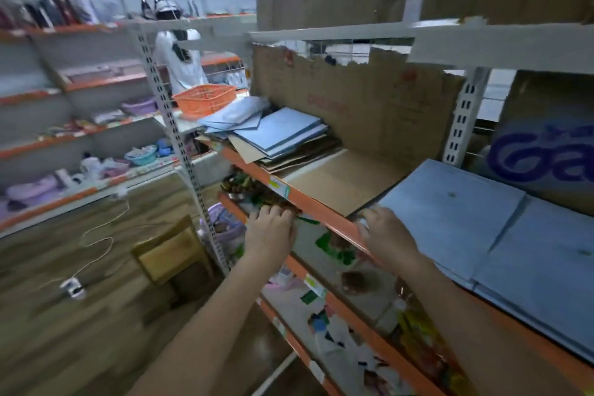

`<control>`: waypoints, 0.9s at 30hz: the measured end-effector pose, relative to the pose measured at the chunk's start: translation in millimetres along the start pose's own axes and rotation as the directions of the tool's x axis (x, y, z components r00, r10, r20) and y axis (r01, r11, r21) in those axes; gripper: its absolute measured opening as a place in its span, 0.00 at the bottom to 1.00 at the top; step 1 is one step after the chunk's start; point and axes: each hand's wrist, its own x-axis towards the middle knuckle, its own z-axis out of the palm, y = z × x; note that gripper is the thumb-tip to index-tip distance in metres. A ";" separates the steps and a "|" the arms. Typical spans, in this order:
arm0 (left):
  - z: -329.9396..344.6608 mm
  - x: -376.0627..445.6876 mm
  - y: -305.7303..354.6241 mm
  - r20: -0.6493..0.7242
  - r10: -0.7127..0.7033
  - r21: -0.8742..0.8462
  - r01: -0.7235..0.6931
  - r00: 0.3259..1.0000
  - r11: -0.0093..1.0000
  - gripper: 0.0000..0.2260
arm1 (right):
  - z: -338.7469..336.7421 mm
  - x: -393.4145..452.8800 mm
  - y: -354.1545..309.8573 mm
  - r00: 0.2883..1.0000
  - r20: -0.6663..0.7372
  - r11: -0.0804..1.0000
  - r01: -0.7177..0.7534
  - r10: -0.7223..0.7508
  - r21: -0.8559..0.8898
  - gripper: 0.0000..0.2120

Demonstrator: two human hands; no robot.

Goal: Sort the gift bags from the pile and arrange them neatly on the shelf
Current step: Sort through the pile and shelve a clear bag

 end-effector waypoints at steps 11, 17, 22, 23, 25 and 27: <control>65.7 172.3 -168.1 0.071 -0.144 0.036 0.142 0.987 0.989 0.15 | 86.9 235.9 -65.4 0.998 0.057 0.993 -0.029 0.023 0.111 0.14; 89.5 266.6 -234.1 0.063 -0.182 0.005 0.182 0.981 0.983 0.15 | 114.1 343.8 -81.6 0.984 0.114 0.968 -0.159 0.138 0.194 0.16; 114.2 334.1 -284.4 0.066 -0.208 -0.089 0.213 0.976 0.973 0.15 | 142.8 397.3 -78.9 0.947 0.123 0.931 -0.316 0.298 0.183 0.21; 118.6 349.1 -295.3 0.061 -0.210 -0.103 0.216 0.976 0.971 0.15 | 150.0 404.3 -78.0 0.940 0.103 0.927 -0.338 0.325 0.162 0.21; 130.0 384.3 -318.9 0.047 -0.185 -0.110 0.189 0.982 0.976 0.16 | 161.9 414.9 -78.9 0.914 0.038 0.906 -0.404 0.403 0.127 0.22; 136.0 419.4 -339.2 0.053 -0.186 -0.177 0.192 0.981 0.965 0.17 | 169.6 419.4 -82.0 0.878 -0.031 0.875 -0.472 0.477 0.104 0.26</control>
